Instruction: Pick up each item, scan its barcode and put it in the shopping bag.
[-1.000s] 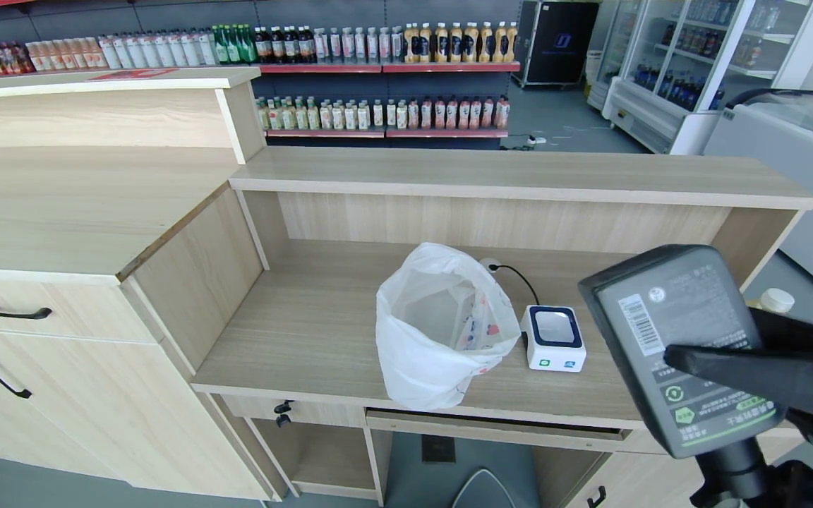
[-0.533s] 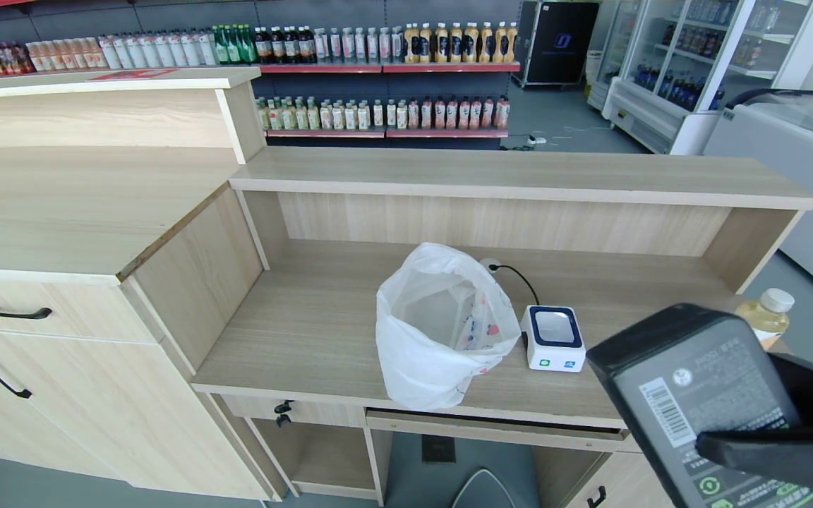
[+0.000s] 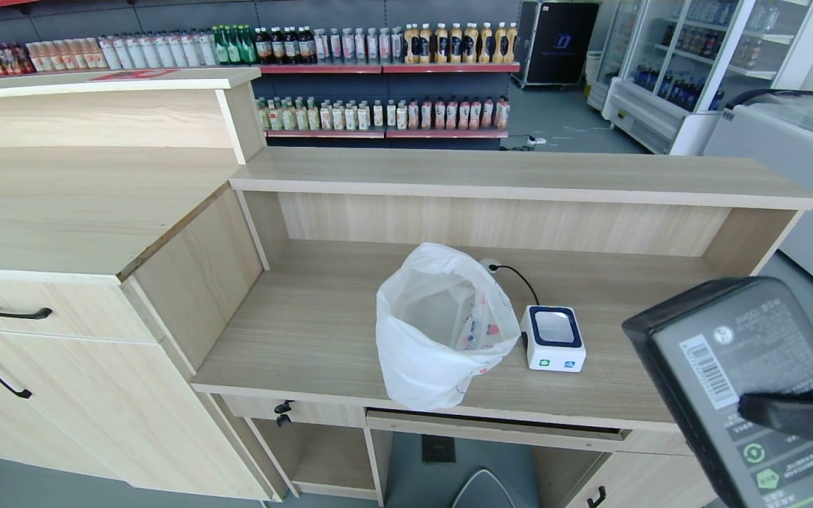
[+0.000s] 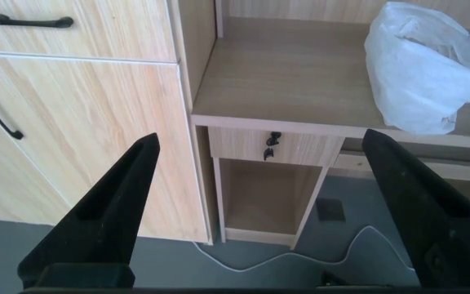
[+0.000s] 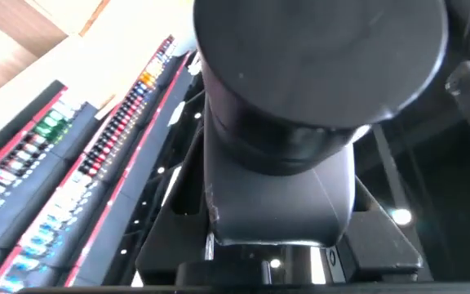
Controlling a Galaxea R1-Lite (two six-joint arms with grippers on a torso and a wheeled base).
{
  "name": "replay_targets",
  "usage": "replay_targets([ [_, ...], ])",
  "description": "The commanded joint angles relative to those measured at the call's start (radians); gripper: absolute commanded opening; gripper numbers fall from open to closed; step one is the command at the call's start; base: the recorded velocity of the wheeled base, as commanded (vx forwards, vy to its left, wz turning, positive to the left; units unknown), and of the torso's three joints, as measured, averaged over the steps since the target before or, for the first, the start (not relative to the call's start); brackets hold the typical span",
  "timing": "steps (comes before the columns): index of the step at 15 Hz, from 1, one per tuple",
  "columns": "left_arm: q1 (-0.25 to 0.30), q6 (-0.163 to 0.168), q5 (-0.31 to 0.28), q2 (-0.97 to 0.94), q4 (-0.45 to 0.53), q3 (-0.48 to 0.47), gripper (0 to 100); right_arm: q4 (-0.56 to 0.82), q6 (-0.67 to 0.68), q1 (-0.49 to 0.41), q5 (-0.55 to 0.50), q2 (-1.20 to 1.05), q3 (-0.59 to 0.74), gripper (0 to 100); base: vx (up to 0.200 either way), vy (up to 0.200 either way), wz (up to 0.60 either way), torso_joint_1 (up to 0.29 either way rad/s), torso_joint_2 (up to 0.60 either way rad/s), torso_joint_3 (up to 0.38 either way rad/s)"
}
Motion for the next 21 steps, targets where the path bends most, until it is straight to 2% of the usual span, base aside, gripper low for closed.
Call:
replay_targets([
  [1,0.0,0.0,0.0,0.0,0.0,0.0,100,0.004,0.015,-0.005,-0.001,0.012,0.001,0,0.0,0.0,0.0,0.0,0.0,0.0],
  [4,0.0,0.0,0.0,0.0,0.0,0.0,100,0.017,0.022,-0.005,-0.001,0.014,0.014,0,0.0,0.0,0.0,0.0,0.0,0.0],
  [7,0.0,0.0,0.0,0.0,0.0,0.0,100,0.103,0.019,-0.007,-0.001,-0.014,0.015,0,0.0,0.0,0.0,0.0,0.0,0.0],
  [21,0.0,0.0,0.0,0.0,0.0,0.0,100,0.142,0.001,-0.007,-0.001,-0.041,0.02,0,0.0,0.0,0.0,0.0,0.0,0.0],
])
